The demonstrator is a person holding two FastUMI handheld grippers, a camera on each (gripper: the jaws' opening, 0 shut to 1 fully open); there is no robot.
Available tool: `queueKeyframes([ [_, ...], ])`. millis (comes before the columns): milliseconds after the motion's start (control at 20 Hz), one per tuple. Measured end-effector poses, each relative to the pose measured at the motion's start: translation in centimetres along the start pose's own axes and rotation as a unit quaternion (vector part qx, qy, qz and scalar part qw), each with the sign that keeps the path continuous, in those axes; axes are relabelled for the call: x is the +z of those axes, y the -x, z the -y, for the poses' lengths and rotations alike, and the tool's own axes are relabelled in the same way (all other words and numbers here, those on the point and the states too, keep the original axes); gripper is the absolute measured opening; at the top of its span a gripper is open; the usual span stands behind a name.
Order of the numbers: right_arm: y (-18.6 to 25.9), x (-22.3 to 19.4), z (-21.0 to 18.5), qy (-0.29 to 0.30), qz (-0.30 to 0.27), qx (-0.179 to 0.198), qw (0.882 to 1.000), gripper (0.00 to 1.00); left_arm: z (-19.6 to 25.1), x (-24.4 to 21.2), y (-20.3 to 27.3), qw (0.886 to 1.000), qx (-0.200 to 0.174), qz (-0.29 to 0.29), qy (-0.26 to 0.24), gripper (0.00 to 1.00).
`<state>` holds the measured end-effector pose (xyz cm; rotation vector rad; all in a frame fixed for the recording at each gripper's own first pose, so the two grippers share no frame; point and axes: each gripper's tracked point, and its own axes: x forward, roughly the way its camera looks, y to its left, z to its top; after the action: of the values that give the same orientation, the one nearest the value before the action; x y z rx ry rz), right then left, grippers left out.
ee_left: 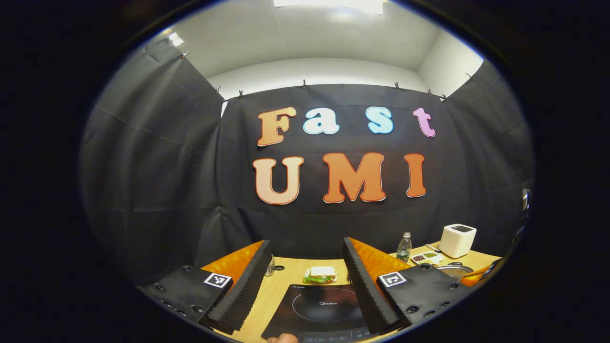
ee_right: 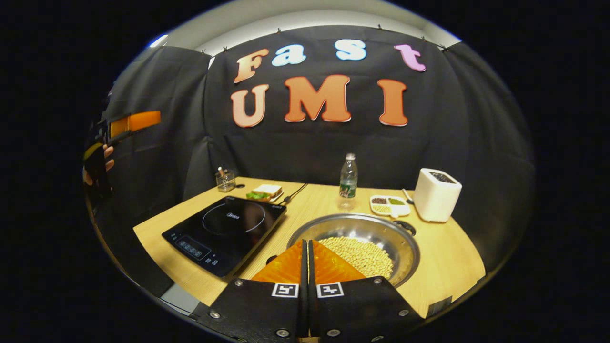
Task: First push the handle of the pot to place it horizontally, then grasp the pot with both hands and set it on the induction cooktop.
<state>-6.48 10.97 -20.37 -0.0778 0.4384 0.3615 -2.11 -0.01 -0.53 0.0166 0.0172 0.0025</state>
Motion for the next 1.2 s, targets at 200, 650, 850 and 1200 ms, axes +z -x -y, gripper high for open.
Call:
queueKeyframes([
  [200,-0.8,-3.8,-1.9,0.000,-0.045,0.022,0.999,0.00,-0.3,-1.0,0.1,1.000,0.003,-0.008,-0.002,0.97],
  [650,-1.5,-9.7,-1.5,0.009,-0.105,0.011,0.994,0.00,-1.6,-2.7,-0.3,1.000,0.024,-0.020,-0.001,0.97],
  [850,-2.2,-11.1,-1.3,0.002,-0.119,0.007,0.993,0.00,-1.6,-3.9,-0.7,0.999,0.025,-0.034,-0.004,0.97],
  [1200,-4.3,-10.6,-2.0,-0.003,-0.115,0.003,0.993,0.00,-1.1,-5.0,-1.4,0.999,0.017,-0.045,-0.011,0.97],
])
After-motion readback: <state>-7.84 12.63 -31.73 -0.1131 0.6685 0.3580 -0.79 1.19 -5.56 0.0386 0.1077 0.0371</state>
